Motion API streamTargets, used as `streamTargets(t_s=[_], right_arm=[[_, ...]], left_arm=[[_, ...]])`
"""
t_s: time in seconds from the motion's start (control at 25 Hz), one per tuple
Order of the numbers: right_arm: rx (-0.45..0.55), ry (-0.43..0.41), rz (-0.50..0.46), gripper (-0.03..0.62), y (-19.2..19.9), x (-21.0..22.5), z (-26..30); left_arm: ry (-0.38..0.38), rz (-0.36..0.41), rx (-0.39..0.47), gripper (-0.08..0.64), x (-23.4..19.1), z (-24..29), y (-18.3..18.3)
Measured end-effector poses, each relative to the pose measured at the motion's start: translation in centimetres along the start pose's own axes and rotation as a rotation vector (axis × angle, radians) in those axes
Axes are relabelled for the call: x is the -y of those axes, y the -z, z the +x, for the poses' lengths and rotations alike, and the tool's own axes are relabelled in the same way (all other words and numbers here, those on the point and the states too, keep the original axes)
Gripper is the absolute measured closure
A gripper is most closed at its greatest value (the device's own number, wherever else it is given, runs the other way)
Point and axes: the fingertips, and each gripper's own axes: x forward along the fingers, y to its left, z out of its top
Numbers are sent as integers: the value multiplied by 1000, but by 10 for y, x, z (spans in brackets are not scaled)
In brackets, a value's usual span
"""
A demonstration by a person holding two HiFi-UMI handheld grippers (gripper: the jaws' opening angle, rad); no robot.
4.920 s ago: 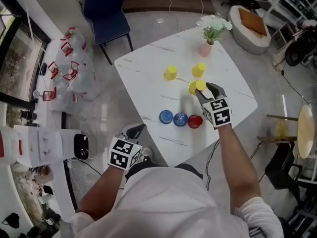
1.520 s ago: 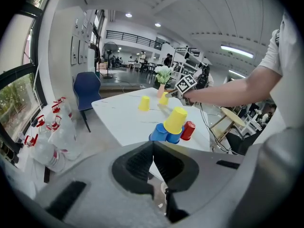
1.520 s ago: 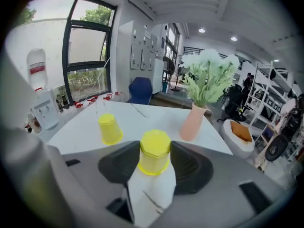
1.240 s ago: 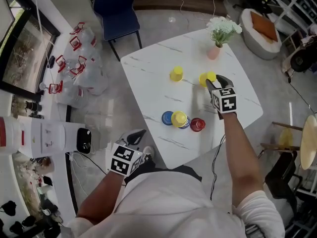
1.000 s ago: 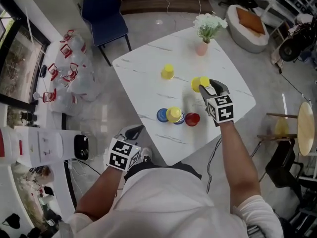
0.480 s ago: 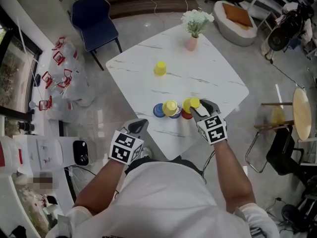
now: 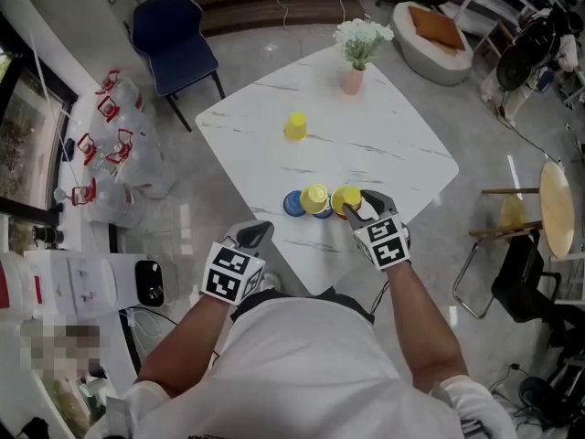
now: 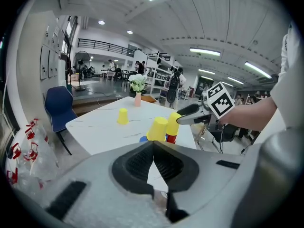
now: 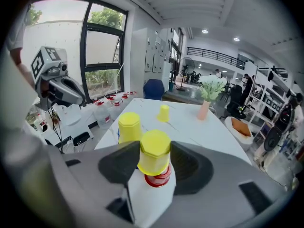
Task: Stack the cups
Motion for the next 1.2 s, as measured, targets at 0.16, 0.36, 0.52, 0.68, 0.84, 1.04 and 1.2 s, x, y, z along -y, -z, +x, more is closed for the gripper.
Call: streamTargets(t_s=[0.16,0.36,0.52,0.68,0.84,1.04,1.2], right_arm=[[-8,-8,-12,383,1,-5,5],[13,-31,-11,331,-11,-9,-2],[133,-27,41,344,-35,7,-25],[204,0,122,404,-52,53,-34],[138,2,108,425,-44,90,-8],[97,-93,31,434,-55,100,38],[74,-168,-83,433,-68,96,84]], left_arm=[[-3,-6,0,551,-1,0,1],[-5,-17,-9,551,-1,2,0],[-14,-26,-13,551,-4,5,0],[-36,-33,-13,551,-7,9,-4],[-63,-47,-16,551,-6,8,-6],[-111,-68,-28,551,-5,8,-8],[-162,-98,-33,551,-6,7,-4]])
